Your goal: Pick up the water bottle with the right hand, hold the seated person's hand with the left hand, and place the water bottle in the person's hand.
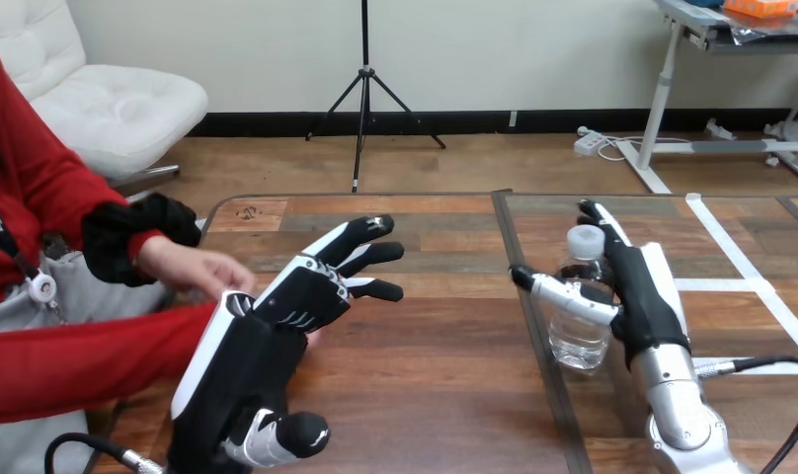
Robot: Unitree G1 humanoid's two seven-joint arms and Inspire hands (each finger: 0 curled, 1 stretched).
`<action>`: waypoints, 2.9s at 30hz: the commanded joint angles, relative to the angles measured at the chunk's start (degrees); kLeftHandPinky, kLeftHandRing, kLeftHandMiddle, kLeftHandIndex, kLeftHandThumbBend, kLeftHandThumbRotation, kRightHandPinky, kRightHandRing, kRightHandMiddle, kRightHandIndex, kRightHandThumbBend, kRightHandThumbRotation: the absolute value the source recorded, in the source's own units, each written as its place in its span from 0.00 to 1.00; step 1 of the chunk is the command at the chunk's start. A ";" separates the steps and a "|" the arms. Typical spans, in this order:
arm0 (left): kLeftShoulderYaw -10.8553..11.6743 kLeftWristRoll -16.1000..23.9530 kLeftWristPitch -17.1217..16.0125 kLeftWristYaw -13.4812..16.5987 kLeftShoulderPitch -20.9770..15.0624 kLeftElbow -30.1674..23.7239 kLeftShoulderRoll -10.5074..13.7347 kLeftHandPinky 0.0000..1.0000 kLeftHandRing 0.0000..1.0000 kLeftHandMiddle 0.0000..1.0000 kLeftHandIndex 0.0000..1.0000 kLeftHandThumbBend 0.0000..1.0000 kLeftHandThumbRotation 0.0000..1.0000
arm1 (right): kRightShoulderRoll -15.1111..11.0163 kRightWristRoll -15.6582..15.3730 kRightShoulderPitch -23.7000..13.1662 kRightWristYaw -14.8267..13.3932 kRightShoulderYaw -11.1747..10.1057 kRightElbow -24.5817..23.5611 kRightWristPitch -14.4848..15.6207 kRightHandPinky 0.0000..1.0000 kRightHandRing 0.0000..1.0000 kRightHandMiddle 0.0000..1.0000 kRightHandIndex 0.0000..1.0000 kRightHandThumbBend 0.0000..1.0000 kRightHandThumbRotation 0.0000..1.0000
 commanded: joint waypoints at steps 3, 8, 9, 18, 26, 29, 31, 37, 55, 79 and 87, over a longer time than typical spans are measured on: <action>0.77 -1.24 -0.73 -0.78 -2.38 -1.39 0.10 0.70 0.85 0.90 0.87 0.97 0.77 | 0.80 0.01 -0.88 0.20 -0.01 0.75 -0.18 0.97 0.96 0.95 0.96 1.00 0.41; 0.96 -1.59 -0.96 -1.33 -2.49 -1.44 0.26 0.71 0.85 0.90 0.87 0.96 0.76 | 1.04 -0.17 -0.66 -0.06 -0.03 1.11 -0.02 0.97 0.96 0.94 0.96 1.00 0.42; 1.00 -1.75 -0.99 -1.49 -2.50 -1.46 0.32 0.71 0.85 0.90 0.87 0.96 0.76 | 1.10 -0.20 -0.62 -0.11 -0.02 1.14 -0.01 0.97 0.96 0.94 0.96 1.00 0.42; 1.37 -2.71 -1.01 -2.60 -2.69 -1.51 0.69 0.70 0.85 0.90 0.87 0.98 0.77 | 1.51 -0.68 -0.27 -0.82 0.26 1.94 0.33 0.96 0.95 0.94 0.96 1.00 0.42; 1.76 -3.67 0.15 -3.32 -2.16 -2.34 1.14 0.70 0.85 0.90 0.87 0.99 0.77 | 2.01 -0.97 -0.14 -1.69 0.40 3.11 0.45 0.93 0.94 0.93 0.96 1.00 0.40; 2.02 -3.80 0.08 -3.53 -2.05 -2.42 1.30 0.71 0.85 0.90 0.86 0.99 0.77 | 2.21 -0.96 -0.17 -2.01 0.38 3.57 0.97 0.93 0.94 0.93 0.95 1.00 0.40; 2.20 -3.93 -0.01 -3.73 -2.00 -2.43 1.38 0.71 0.85 0.90 0.86 0.99 0.77 | 2.35 -0.88 -0.21 -2.15 0.32 3.85 1.40 0.92 0.93 0.93 0.95 1.00 0.40; 2.77 -4.46 -0.01 -4.17 -1.77 -2.67 1.40 0.70 0.84 0.89 0.86 0.97 0.77 | 2.61 -0.87 -0.22 -2.45 0.20 4.43 2.46 0.91 0.93 0.92 0.95 1.00 0.39; 4.07 -5.98 4.34 -4.46 0.95 -6.51 1.61 0.70 0.83 0.87 0.84 0.89 0.68 | 3.06 -1.11 -0.33 -3.61 -0.19 5.86 4.71 0.89 0.91 0.91 0.94 1.00 0.36; 6.16 -7.16 5.17 -6.00 2.14 -7.77 0.73 0.69 0.83 0.87 0.84 0.87 0.66 | 4.22 -0.40 0.12 -4.91 -1.56 6.63 5.06 0.83 0.87 0.88 0.91 1.00 0.31; 6.34 -7.55 6.89 -6.09 2.84 -8.68 0.97 0.70 0.84 0.87 0.84 0.91 0.65 | 4.84 0.24 0.23 -6.58 -2.61 6.81 4.49 0.77 0.80 0.83 0.86 0.99 0.21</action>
